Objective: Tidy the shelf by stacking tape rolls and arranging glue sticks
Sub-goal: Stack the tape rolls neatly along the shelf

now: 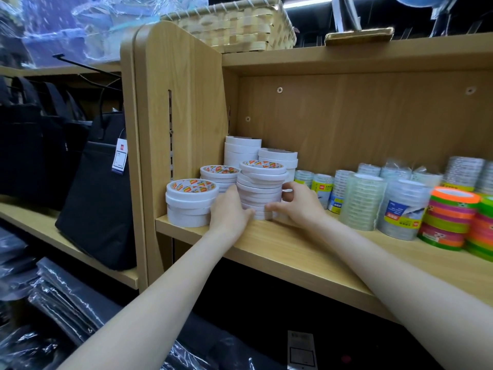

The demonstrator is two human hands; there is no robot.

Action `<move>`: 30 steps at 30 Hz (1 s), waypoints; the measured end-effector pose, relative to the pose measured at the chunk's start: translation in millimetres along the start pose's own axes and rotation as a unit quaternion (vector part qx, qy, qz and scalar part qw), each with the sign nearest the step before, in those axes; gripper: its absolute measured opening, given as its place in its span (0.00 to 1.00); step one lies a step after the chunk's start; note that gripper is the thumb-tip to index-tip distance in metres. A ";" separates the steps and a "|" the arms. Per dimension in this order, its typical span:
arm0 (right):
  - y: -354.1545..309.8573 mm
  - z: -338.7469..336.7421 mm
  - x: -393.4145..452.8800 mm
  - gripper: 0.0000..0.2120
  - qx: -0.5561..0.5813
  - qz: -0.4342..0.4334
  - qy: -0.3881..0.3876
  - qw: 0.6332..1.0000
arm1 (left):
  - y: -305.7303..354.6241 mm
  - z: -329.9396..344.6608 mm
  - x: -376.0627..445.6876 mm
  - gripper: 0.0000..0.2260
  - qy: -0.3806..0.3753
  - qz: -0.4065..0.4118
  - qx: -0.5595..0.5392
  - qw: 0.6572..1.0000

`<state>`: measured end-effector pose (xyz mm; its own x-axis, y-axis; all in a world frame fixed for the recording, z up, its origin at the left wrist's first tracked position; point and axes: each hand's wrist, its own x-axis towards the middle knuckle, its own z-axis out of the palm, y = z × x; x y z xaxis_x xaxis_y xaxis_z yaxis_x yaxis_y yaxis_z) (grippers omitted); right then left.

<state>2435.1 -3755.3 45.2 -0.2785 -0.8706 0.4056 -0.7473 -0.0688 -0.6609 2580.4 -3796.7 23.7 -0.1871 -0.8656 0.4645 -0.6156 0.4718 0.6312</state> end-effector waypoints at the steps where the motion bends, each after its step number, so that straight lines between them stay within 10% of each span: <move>1: 0.2 -0.7 0.7 0.32 0.013 0.000 -0.008 1.000 | 1.6 0.4 -0.4 0.20 -0.004 0.000 -0.009 1.000; 7: -15.0 -14.3 5.6 0.25 0.186 -0.021 -0.047 0.981 | 12.3 1.4 -4.6 0.19 0.008 0.016 -0.060 0.998; 12: -23.2 -20.8 10.2 0.16 0.148 -0.012 -0.071 0.986 | 13.6 0.5 -2.5 0.15 0.038 0.035 -0.097 0.994; 15: -20.4 -26.9 13.4 0.34 0.176 -0.001 -0.043 0.983 | 11.5 4.2 1.1 0.19 0.060 0.037 -0.127 0.989; 24: -22.4 -19.0 17.5 0.29 0.056 -0.074 0.069 0.993 | 1.9 2.4 14.4 0.33 0.035 0.049 -0.196 0.979; 30: -30.1 -23.2 20.5 0.28 -0.001 -0.086 -0.007 0.996 | 4.6 -14.8 19.8 0.17 0.011 0.077 -0.092 0.993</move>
<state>2437.8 -3759.8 88.1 -0.1381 -0.8532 0.5030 -0.7847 -0.2157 -0.5812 2585.2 -3809.2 45.0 -0.2502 -0.7775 0.5770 -0.4304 0.6232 0.6530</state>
